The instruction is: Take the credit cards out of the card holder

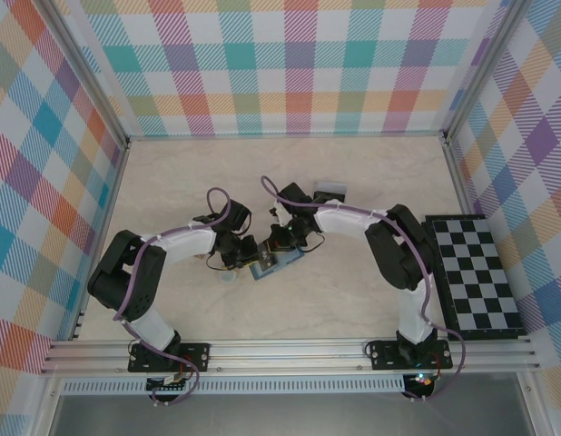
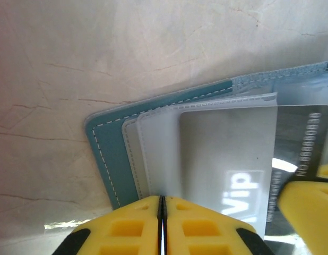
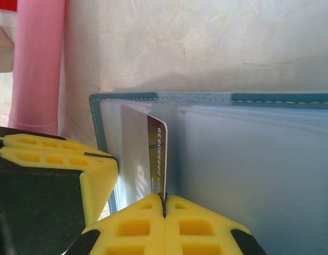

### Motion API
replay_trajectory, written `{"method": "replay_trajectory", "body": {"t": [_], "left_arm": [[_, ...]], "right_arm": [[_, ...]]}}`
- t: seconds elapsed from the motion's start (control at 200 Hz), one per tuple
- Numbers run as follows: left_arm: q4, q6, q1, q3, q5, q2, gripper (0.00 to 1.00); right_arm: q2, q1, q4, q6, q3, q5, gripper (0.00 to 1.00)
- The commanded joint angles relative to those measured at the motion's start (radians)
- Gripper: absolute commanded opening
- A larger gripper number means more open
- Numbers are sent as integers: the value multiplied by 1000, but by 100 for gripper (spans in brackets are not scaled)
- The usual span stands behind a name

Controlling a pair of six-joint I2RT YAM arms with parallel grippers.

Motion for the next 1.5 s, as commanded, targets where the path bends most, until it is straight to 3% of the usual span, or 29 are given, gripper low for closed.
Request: {"method": "replay_trajectory", "body": {"t": [0.0, 0.28, 0.46, 0.835, 1.085, 1.31, 1.4, 1.495], "left_arm": [[-61, 19, -8, 9, -14, 17, 13], [-75, 18, -8, 30, 0, 7, 17], [-93, 20, -8, 73, 64, -65, 37], [-312, 72, 18, 161, -167, -247, 62], [-323, 77, 100, 91, -213, -366, 84], [-320, 101, 130, 61, -224, -419, 95], [-316, 106, 134, 50, -216, -429, 99], [-299, 103, 145, 29, -194, -445, 100]], "right_arm": [[-63, -42, -22, -36, -41, 75, 1], [-186, -82, -19, -75, -89, 113, 0], [-332, -106, 24, -124, -141, 165, 0], [-573, -192, 92, -229, -259, 282, 0], [-632, -291, 119, -459, -290, 326, 0], [-573, -339, 217, -718, -239, 336, 0], [-510, -356, 189, -804, -165, 295, 0], [-455, -365, 119, -959, -96, 161, 0]]}}
